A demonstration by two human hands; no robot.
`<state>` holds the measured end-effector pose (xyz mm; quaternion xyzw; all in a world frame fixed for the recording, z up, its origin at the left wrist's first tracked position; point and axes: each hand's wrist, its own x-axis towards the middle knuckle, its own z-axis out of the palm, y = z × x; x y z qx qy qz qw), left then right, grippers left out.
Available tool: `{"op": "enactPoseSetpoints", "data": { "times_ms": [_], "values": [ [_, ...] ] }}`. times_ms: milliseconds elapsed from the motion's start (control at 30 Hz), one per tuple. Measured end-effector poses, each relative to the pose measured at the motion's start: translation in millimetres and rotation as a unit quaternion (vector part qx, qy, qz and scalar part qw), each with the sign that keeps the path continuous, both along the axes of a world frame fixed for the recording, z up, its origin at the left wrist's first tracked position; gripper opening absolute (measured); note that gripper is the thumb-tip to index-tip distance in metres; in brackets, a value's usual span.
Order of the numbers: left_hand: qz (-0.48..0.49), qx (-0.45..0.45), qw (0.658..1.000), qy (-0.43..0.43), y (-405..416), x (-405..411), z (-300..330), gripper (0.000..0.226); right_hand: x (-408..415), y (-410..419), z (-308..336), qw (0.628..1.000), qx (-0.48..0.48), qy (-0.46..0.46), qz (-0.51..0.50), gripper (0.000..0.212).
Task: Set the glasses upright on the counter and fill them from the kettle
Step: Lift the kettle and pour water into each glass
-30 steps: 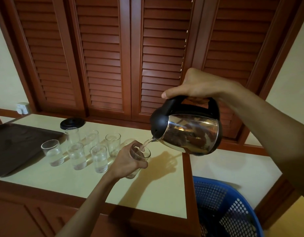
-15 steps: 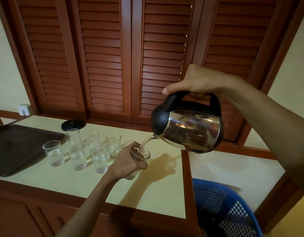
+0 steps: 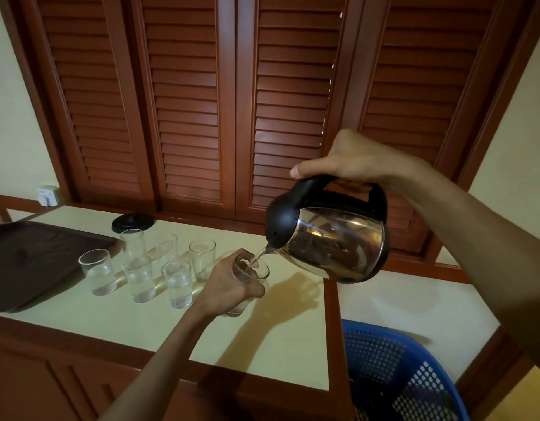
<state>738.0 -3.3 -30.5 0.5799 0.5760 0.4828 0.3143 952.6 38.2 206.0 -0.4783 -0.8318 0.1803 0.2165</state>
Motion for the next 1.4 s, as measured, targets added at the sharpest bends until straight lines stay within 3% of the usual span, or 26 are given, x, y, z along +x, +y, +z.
{"op": "enactPoseSetpoints", "data": {
  "times_ms": [200, 400, 667, 833, 1033, 1167, 1400],
  "values": [
    [-0.001, 0.008, 1.000, -0.016, 7, 7, 6, 0.041, 5, 6, -15, 1.000, 0.003, 0.027, -0.009, 0.056],
    [0.017, 0.007, 0.998, -0.057, 19, 8, 18, 0.044, 15, 15, -30, 0.993, 0.017, 0.115, -0.022, 0.056],
    [0.033, 0.028, 0.997, -0.068, 39, -2, 33, 0.045, 34, 30, -49, 0.964, -0.063, 0.255, -0.042, 0.050],
    [0.059, 0.030, 0.997, -0.031, 76, -21, 41, 0.049, 46, 46, -78, 0.929, -0.106, 0.346, -0.073, 0.047],
    [0.116, -0.037, 0.981, 0.149, 121, -37, 30, 0.068, 50, 59, -111, 0.912, -0.141, 0.374, -0.090, 0.055],
    [0.107, -0.071, 0.961, 0.247, 133, -28, 23, 0.060, 47, 66, -123, 0.906, -0.154, 0.383, -0.091, 0.057],
    [0.141, -0.172, 0.950, 0.219, 151, -27, -8, 0.076, 44, 76, -135, 0.911, -0.164, 0.369, -0.080, 0.060]
  ]
}}
